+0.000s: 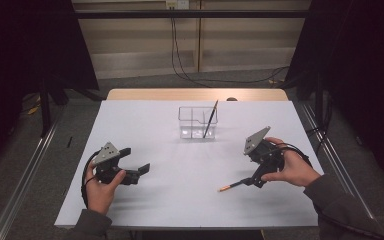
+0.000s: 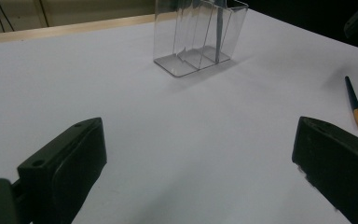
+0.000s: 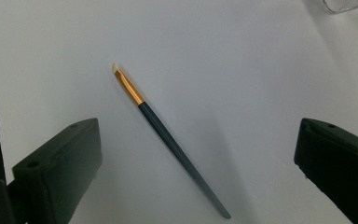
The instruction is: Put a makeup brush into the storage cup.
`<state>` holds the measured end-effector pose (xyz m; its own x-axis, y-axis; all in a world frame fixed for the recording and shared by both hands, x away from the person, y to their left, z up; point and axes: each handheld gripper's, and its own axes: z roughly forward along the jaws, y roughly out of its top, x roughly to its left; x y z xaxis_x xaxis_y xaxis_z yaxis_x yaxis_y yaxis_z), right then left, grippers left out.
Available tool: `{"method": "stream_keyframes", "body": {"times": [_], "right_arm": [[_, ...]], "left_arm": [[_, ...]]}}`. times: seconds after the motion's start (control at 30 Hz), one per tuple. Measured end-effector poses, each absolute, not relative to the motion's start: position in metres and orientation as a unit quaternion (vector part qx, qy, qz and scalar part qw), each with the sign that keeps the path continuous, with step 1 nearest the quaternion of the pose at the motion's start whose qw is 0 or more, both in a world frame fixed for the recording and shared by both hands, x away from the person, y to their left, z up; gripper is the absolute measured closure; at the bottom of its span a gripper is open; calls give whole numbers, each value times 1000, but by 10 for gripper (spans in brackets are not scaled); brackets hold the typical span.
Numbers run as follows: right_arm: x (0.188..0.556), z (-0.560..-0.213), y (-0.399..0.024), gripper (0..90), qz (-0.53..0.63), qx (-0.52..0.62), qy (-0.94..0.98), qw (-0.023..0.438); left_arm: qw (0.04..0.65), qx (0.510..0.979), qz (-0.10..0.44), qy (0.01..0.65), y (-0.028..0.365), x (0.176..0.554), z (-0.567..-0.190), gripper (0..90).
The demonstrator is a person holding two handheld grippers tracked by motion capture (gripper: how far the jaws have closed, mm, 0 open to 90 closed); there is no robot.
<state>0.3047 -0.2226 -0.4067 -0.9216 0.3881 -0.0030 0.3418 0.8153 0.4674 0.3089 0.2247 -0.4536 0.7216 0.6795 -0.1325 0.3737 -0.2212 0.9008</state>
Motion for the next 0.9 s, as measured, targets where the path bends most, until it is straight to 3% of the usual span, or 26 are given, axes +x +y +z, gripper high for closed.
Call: {"method": "stream_keyframes", "body": {"times": [0.9], "right_arm": [[309, -416, -202, 23, 204, 162, 965, 36]], "left_arm": [[523, 763, 146, 350, 228, 309, -456, 27]]}}
